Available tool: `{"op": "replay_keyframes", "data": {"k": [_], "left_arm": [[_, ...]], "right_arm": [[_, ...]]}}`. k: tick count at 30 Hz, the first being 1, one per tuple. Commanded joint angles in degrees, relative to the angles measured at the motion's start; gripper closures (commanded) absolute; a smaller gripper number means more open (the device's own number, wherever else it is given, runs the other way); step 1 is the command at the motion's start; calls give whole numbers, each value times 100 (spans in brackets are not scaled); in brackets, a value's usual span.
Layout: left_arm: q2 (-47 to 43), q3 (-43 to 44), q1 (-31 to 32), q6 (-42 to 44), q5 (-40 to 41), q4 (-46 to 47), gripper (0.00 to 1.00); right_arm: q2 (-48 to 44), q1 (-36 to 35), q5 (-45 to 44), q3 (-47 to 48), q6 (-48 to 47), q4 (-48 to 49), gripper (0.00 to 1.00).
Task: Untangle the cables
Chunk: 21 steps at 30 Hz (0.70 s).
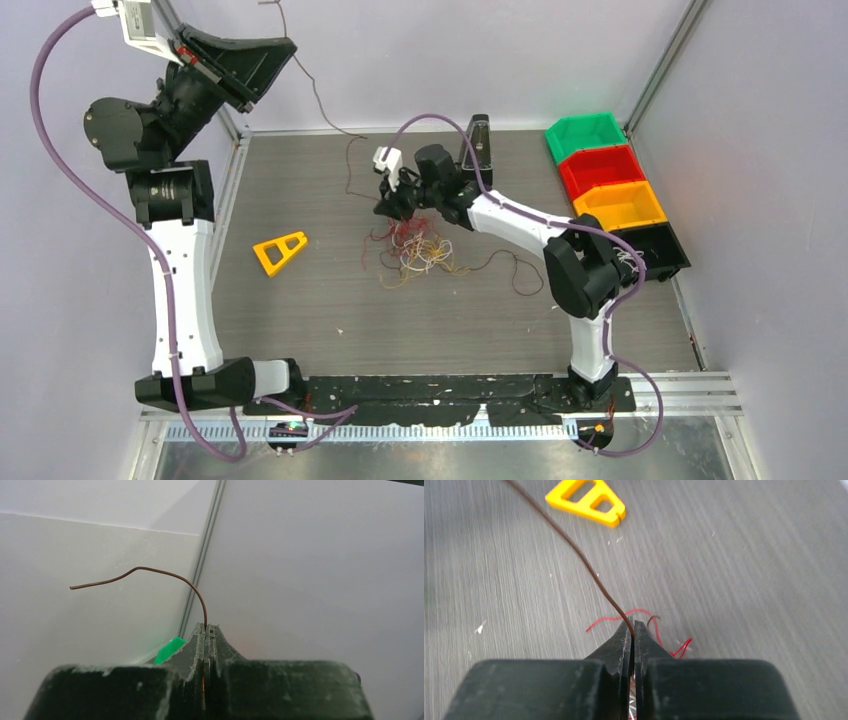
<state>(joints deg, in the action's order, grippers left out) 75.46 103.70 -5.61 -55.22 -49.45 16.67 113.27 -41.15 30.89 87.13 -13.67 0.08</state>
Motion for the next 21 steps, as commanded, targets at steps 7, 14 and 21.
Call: {"op": "replay_keyframes", "data": {"k": [7,14,21], "left_arm": [[-843,-2206,-116,2137,1125,-2153,100],[-911,-3680,17,2419,526,-1821,100],[-1020,-4481,488,2767,58,-2085,100]], "right_arm": [[-1781,36,136,1993,1705,43,95],[-2205,75,39,1841,1846,-250,94],[-2262,199,-143,2444,2101,-174,95]]}}
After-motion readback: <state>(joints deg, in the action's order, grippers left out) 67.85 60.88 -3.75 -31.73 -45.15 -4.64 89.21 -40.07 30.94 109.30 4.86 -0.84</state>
